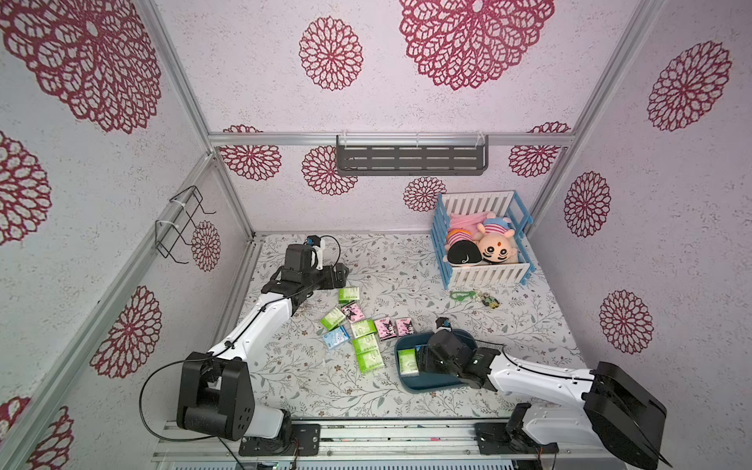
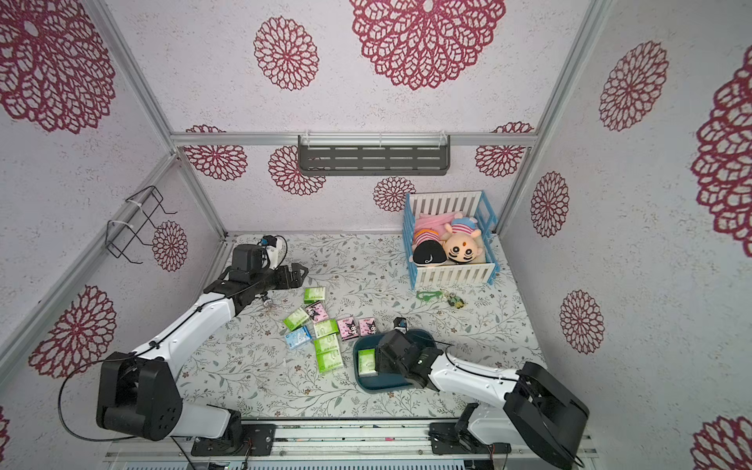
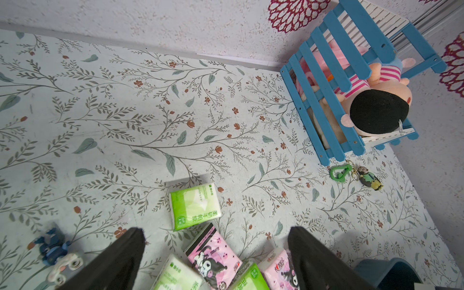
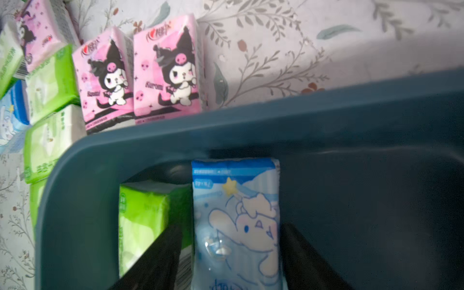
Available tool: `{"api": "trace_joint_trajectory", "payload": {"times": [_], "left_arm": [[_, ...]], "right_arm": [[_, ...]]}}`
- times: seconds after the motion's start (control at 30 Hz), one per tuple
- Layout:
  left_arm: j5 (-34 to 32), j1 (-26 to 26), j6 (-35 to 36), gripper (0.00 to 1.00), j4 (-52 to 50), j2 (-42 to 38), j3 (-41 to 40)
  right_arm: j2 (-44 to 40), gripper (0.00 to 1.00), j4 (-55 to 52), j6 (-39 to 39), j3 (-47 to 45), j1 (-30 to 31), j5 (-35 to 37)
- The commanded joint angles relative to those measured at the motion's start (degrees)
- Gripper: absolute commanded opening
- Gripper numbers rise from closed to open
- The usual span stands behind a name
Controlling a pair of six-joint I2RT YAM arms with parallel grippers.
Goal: Put the pocket tissues into the storage box
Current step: Place the pocket tissues in the storage box.
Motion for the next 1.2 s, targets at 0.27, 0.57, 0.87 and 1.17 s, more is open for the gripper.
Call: {"api": "trace_joint_trajectory", "payload": {"times": [0.27, 0.57, 0.87, 1.17], "left_arm": [[0.5, -0.3, 0.4, 0.97, -0.2, 0.0, 0.7], [0.3, -0.3, 0.5, 0.97, -0.6, 0.0, 1.2], [-0.1, -0.4, 0.6, 0.97, -0.8, 0.5, 1.3], [-1.0, -0.3, 0.2, 0.97, -0.8, 0.8, 0.7]], "right_arm": [[-5.7, 0.67, -4.5, -1.8, 2.7, 0.1, 1.8], [1.3, 0.48, -9.4, -6.1, 9.0, 4.7, 3.0], [0.0, 0.08, -12.1, -5.6, 9.3, 6.8, 0.9], [0.1, 0.0, -12.3, -4.2, 8.3, 9.0, -2.4]]}}
